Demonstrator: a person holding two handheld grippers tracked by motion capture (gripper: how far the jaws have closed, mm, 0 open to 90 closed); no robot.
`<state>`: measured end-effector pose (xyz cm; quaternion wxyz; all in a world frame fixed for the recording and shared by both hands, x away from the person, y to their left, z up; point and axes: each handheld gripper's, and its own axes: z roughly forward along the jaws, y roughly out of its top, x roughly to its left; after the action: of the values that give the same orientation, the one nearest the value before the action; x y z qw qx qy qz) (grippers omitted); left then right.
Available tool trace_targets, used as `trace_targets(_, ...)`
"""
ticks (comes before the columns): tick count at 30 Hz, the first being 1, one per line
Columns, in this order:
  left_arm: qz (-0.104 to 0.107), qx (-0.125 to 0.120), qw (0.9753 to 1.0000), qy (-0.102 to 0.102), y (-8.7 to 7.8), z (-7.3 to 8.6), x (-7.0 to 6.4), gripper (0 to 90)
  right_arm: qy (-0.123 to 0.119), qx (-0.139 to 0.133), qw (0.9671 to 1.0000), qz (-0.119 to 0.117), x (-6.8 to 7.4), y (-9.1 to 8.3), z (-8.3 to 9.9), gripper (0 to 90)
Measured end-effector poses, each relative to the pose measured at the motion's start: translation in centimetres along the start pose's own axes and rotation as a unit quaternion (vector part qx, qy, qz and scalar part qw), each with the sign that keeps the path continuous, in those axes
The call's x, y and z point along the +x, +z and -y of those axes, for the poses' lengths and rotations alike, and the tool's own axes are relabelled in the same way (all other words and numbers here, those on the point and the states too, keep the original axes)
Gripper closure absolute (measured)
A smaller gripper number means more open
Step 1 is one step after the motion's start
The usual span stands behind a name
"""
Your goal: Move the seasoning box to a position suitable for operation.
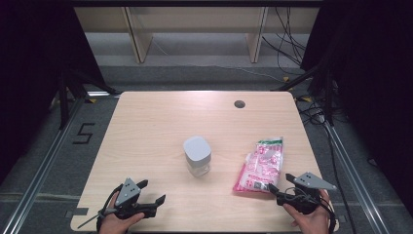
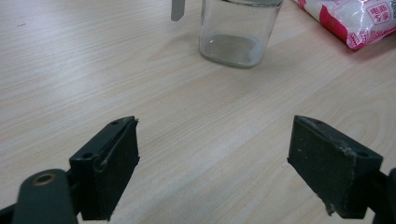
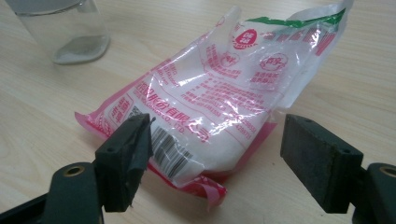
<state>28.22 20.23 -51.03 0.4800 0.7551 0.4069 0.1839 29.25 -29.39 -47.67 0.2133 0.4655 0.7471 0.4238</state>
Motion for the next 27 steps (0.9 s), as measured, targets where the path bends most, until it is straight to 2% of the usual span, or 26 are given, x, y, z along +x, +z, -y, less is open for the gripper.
trace_targets(1,0.000,0.000,1.0000,0.000,0.0,0.0,0.0,15.4,0.001,0.001,1.0000,0.004,0.1,0.1,0.0,25.8)
trace_targets(5,-0.001,0.001,1.0000,0.002,0.0,0.0,0.1,15.4,-0.003,0.001,1.0000,-0.008,0.2,0.1,0.0,25.8)
trace_targets(6,-0.001,0.000,1.0000,0.003,-0.1,0.0,0.1,15.4,0.013,0.006,0.9999,-0.005,0.6,0.0,0.1,25.8)
trace_targets(9,-0.005,0.001,1.0000,0.003,-0.2,-0.1,0.1,15.4,0.014,0.007,0.9999,-0.004,0.6,0.0,0.1,25.8)
trace_targets(12,-0.005,0.000,1.0000,0.005,-0.2,-0.2,0.3,15.8,0.011,0.006,0.9999,-0.005,0.6,0.0,0.1,25.8)
trace_targets(13,-0.004,-0.001,1.0000,0.006,-0.2,-0.2,0.3,17.1,-0.004,0.002,1.0000,-0.007,0.3,0.1,0.1,25.8)
trace_targets(15,-0.004,-0.003,0.9999,0.009,-0.1,-0.2,0.4,21.6,-0.004,0.003,1.0000,-0.006,0.3,0.2,0.1,25.8)
trace_targets(17,-0.009,-0.001,0.9999,0.011,-0.1,-0.4,0.5,21.3,0.003,0.006,1.0000,-0.004,0.5,0.1,0.1,25.8)
trace_targets(18,-0.007,-0.004,0.9999,0.011,0.1,-0.4,0.7,21.9,-0.006,0.003,1.0000,-0.006,0.3,0.2,0.1,25.8)
trace_targets(19,-0.008,-0.005,0.9999,0.012,0.1,-0.5,0.8,22.8,0.009,0.006,0.9999,-0.003,0.5,0.1,0.1,25.8)
trace_targets(20,-0.008,-0.002,0.9998,0.020,0.1,-0.7,1.0,23.0,-0.003,0.004,1.0000,-0.004,0.3,0.2,0.1,25.8)
trace_targets(21,-0.010,-0.006,0.9999,0.009,0.3,-0.7,1.0,23.1,-0.003,0.004,1.0000,-0.004,0.3,0.2,0.1,25.8)
trace_targets(23,-0.012,-0.005,0.9999,0.011,0.3,-0.8,1.1,24.3,-0.002,0.003,1.0000,-0.003,0.3,0.1,0.1,25.8)
trace_targets(24,-0.011,-0.006,0.9998,0.017,0.3,-1.0,1.2,24.4,0.016,0.007,0.9999,-0.001,0.6,0.0,0.1,25.8)
trace_targets(25,-0.011,-0.005,0.9996,0.024,0.3,-1.1,1.3,24.3,0.009,0.005,0.9999,-0.002,0.5,0.1,0.1,25.8)
trace_targets(27,-0.010,-0.009,0.9997,0.019,0.3,-1.1,1.2,23.9,0.008,0.005,1.0000,-0.002,0.4,0.1,0.1,25.8)
